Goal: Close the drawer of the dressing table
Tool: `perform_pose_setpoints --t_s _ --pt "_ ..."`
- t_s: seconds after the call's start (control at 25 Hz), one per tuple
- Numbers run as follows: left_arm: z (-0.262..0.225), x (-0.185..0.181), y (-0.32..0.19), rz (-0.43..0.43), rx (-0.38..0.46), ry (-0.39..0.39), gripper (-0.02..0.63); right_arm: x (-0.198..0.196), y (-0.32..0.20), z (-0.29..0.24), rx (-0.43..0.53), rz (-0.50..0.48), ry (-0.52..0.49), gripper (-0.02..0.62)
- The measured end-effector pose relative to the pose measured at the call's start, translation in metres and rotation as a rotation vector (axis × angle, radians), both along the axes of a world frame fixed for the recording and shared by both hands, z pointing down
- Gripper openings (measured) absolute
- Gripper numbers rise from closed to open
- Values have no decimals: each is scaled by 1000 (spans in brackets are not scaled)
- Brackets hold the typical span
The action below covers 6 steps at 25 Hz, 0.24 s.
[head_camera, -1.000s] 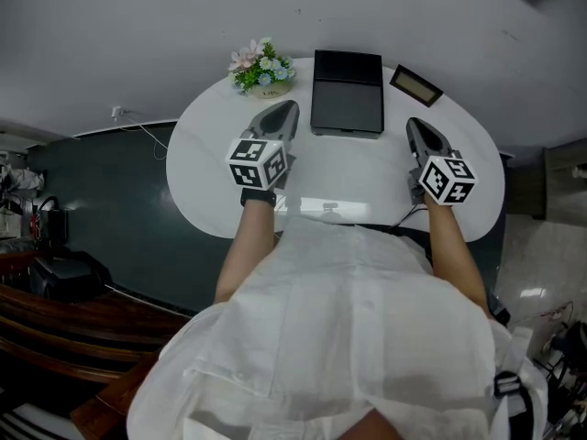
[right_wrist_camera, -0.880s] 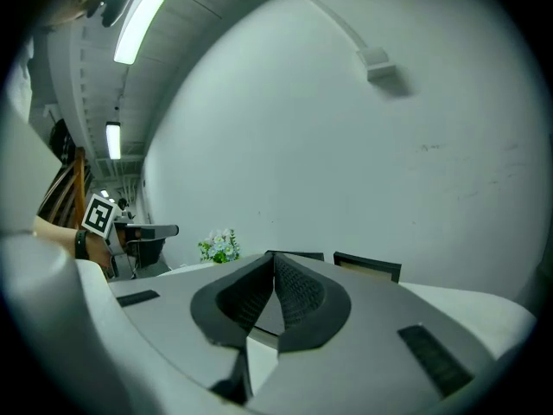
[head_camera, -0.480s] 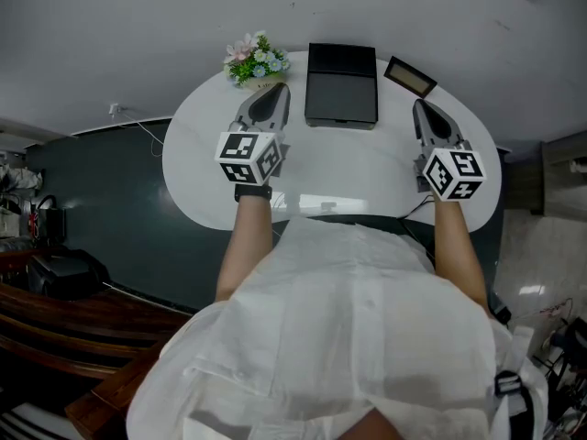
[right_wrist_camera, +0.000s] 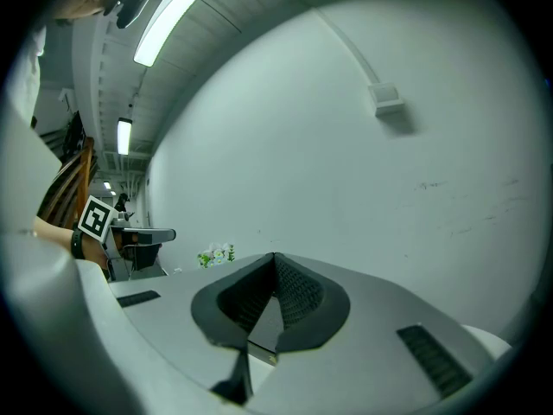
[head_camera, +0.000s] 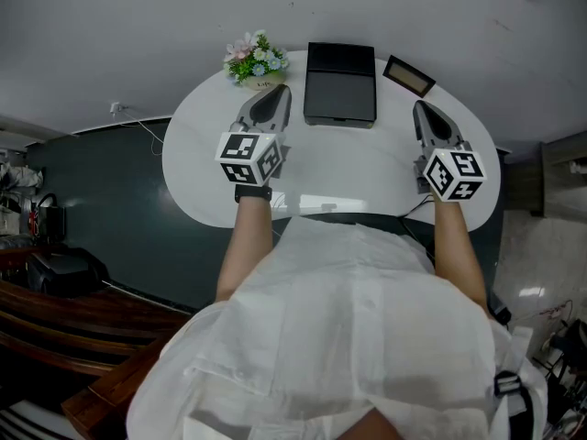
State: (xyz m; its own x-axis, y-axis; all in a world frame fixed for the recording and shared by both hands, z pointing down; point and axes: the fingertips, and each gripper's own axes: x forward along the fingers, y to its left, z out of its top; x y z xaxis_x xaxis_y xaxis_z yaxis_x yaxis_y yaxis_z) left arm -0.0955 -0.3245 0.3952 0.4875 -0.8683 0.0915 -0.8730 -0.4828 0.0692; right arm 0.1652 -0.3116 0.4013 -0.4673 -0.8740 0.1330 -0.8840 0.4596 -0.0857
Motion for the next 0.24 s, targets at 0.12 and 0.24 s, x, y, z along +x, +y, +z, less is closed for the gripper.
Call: perform_pose_setpoints --t_s 0.12,0.24 --pt "1 1 2 0 -1 0 29 0 1 1 0 -2 3 9" --pt "2 1 1 2 -4 -2 29 -1 -1 2 -2 -6 6 9"
